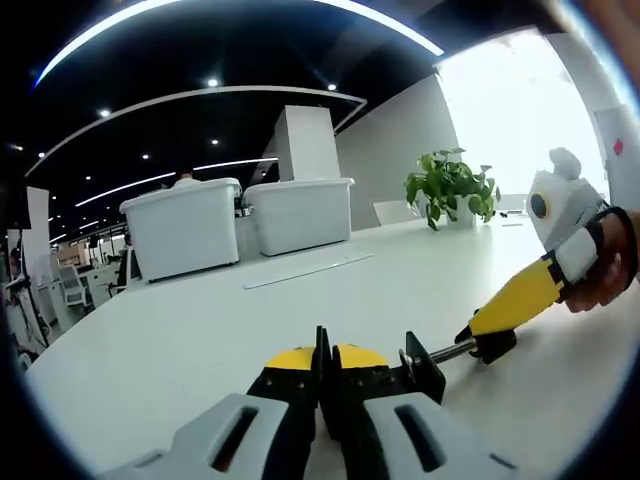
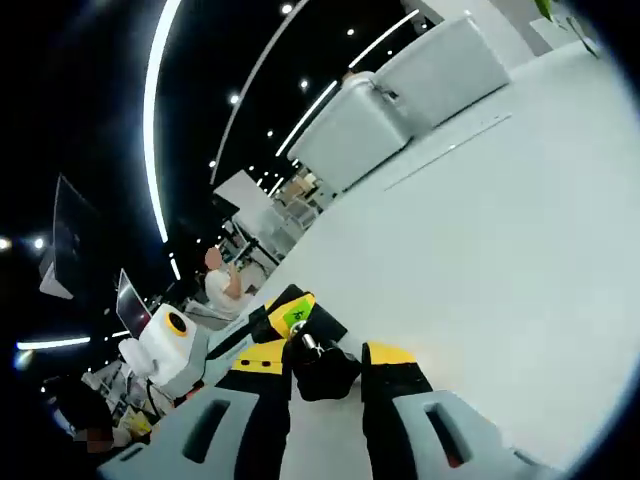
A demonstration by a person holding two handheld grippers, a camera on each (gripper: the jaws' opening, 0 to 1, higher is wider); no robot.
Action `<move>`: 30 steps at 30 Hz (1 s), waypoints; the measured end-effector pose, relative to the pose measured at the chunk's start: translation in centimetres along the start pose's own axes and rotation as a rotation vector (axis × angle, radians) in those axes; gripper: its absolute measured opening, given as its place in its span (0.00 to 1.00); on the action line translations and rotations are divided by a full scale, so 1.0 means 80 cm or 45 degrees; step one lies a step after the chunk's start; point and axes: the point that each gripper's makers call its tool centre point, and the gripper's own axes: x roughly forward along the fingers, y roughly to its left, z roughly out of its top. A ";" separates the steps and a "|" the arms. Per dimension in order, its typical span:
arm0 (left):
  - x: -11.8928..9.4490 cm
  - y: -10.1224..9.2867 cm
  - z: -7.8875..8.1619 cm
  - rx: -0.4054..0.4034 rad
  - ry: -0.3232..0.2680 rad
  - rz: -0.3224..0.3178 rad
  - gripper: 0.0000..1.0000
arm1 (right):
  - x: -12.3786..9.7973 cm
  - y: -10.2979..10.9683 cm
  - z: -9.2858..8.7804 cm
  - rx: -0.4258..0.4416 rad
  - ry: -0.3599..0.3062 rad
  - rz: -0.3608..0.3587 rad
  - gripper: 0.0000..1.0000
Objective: Clamp the fixed fixture on the desktop, loosen the retaining clip, secure it to the edge of the desk, and tighten the retaining clip.
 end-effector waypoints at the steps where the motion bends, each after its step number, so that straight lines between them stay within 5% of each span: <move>1: 0.000 0.000 0.000 -0.001 0.000 0.002 0.06 | 0.000 0.001 0.000 0.012 0.000 -0.003 0.26; 7: 0.000 -0.001 0.000 0.000 -0.001 0.001 0.06 | -0.004 0.012 -0.011 -0.121 0.020 -0.005 0.25; 11: 0.001 0.001 0.000 0.001 -0.001 0.005 0.06 | -0.001 0.006 -0.003 -0.075 -0.008 -0.002 0.24; 24: 0.002 -0.001 -0.001 0.003 -0.003 0.002 0.06 | -0.003 0.033 -0.003 -1.330 -0.119 -0.084 0.23; 30: 0.003 -0.001 -0.001 0.006 -0.004 0.000 0.06 | -0.012 0.042 -0.003 -1.630 -0.181 -0.147 0.23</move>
